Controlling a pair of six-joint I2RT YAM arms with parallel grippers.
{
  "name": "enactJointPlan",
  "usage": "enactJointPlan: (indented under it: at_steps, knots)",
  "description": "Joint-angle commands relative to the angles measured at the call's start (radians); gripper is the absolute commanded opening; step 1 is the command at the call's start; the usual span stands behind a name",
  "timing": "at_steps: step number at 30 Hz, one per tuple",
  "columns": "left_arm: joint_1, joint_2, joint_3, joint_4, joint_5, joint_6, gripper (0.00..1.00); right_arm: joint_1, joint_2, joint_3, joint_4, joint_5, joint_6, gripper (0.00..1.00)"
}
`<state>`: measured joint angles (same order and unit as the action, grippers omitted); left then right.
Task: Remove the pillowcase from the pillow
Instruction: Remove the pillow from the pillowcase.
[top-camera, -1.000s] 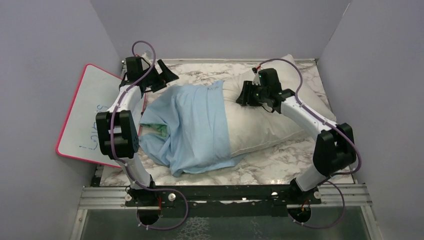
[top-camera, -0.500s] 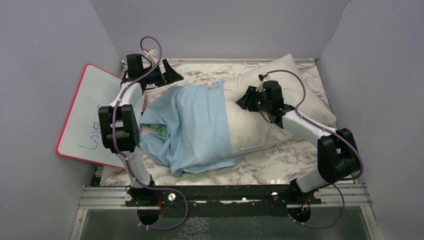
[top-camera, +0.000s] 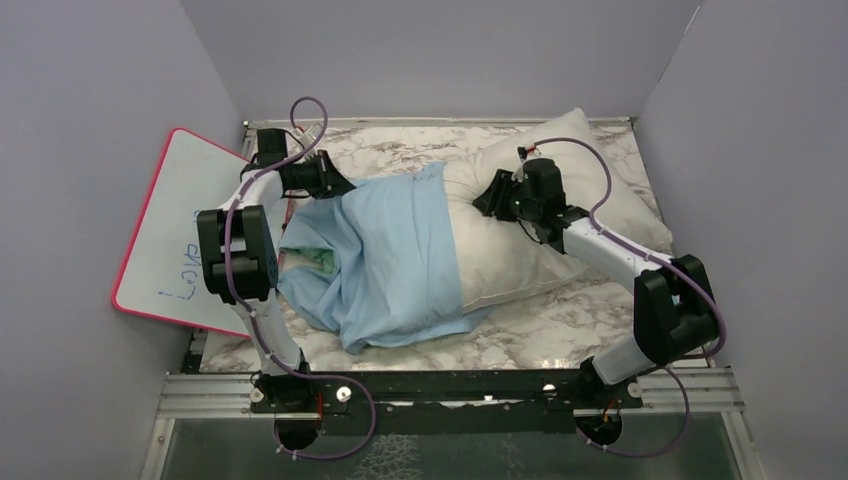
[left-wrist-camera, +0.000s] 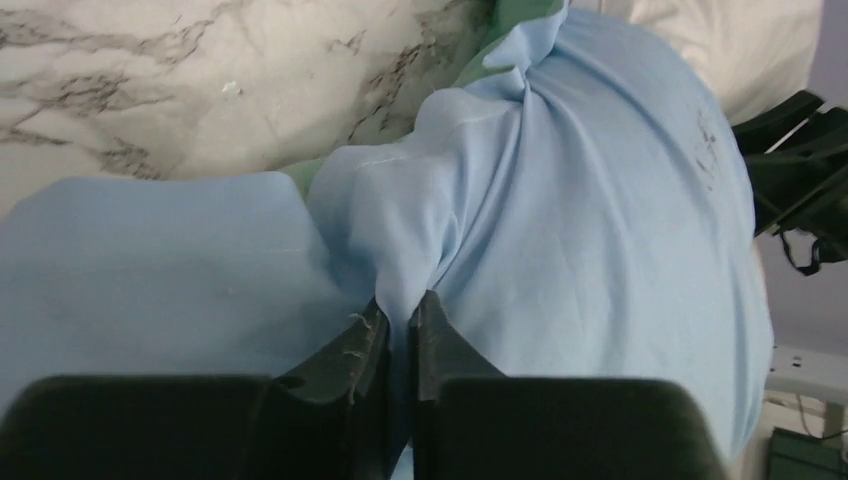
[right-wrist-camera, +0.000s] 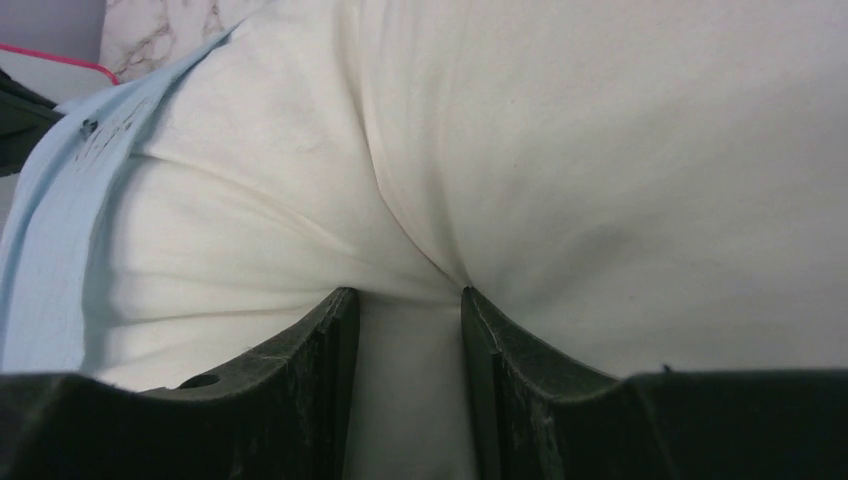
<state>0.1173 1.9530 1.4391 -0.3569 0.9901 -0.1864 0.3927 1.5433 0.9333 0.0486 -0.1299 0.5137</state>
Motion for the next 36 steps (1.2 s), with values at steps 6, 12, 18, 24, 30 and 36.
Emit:
enactJointPlan:
  at_steps: [6,12,18,24,30,36]
  knots:
    - [0.170,-0.245,-0.104,-0.118,-0.283,-0.004,0.00,-0.008,0.106,-0.077,-0.502,0.240,0.089,0.46]
    - [0.194,-0.340,-0.100,-0.174,-0.444,-0.008,0.00,-0.015,0.092,-0.083,-0.501,0.263,0.146,0.44]
    - [0.203,-0.416,-0.107,-0.211,-0.635,-0.022,0.00,-0.018,0.083,-0.074,-0.507,0.273,0.161,0.44]
    - [0.203,-0.435,-0.137,-0.214,-0.277,0.047,0.10,-0.017,0.088,-0.076,-0.484,0.230,0.166,0.43]
    - [0.202,-0.406,-0.198,-0.172,0.055,0.061,0.32,-0.018,0.092,-0.061,-0.474,0.190,0.153,0.43]
    - [0.202,-0.411,-0.208,-0.157,0.053,0.058,0.30,-0.018,0.091,-0.053,-0.474,0.177,0.143,0.43]
